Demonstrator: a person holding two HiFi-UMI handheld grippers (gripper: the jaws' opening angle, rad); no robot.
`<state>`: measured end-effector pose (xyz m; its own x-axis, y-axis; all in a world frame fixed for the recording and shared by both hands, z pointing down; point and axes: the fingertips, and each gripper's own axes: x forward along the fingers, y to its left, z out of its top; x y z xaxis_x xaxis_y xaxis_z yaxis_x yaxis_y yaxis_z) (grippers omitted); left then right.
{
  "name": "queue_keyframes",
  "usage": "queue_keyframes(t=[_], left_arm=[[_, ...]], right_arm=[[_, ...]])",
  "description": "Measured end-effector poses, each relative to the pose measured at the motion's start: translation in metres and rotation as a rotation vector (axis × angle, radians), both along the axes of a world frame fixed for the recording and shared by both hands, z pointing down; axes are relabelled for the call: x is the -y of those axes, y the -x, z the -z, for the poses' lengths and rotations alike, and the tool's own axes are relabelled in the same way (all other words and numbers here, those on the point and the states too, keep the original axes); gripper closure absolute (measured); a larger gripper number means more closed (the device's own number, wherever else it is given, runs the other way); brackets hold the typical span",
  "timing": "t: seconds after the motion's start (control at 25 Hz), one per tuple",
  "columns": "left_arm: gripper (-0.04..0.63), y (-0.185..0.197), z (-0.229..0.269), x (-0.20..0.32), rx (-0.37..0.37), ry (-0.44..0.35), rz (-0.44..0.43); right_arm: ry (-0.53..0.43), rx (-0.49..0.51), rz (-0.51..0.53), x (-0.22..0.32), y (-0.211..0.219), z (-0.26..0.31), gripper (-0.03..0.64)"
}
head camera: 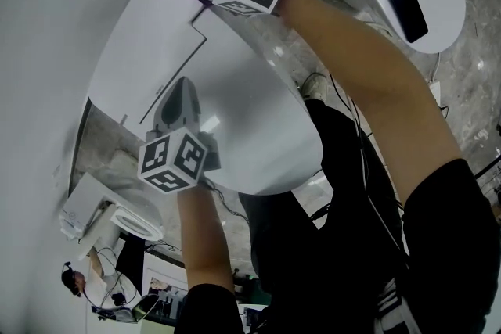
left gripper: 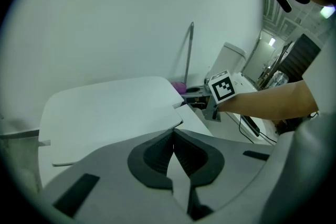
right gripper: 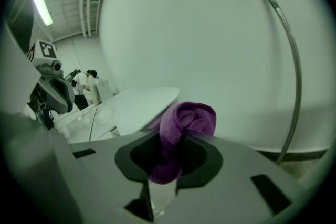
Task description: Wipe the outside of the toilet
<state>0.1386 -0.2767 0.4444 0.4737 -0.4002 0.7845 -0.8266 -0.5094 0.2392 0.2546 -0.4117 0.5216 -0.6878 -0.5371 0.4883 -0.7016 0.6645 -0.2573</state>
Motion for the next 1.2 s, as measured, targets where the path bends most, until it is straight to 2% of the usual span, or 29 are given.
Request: queue_keyframes(t=[0.12,0.24,0.36,0.48,0.64,0.88,1.2], left_arm=[[0.588,-0.005,-0.002,-0.004,-0.003,0.003,0.030],[0.588,-0.015,-0.002,-0.017,-0.017,0.018,0.057],[0.588,-0.024,-0.002,-0.033,-0.002,0.028,0.037],[0.588,-0.029,-0.004,-0.044,0.014,0.043,0.014],[0.588,-0.032,-0.010,-0.053,0.032,0.065,-0.016],[0.588,-0.038,-0.020,-0.065,0.052,0.072,-0.060],[0.588,-0.057,-0.024,-0.086,0.051,0.068,-0.104]], right_arm=[[-0.094,-0.099,0.116,-0.007,0.001,-0.007,0.535],[-0.143,-0.229,0.243,-0.023,0.003,-0.025,0.535],[-0.172,-0.326,0.334,-0.042,0.004,-0.041,0.535],[-0.199,-0.380,0.397,-0.060,0.004,-0.048,0.535],[-0.198,-0.404,0.461,-0.087,0.004,-0.060,0.535],[-0.175,-0.400,0.497,-0.129,0.004,-0.073,0.535],[-0.180,-0.421,0.605,-0.187,0.002,-0.083,0.535]])
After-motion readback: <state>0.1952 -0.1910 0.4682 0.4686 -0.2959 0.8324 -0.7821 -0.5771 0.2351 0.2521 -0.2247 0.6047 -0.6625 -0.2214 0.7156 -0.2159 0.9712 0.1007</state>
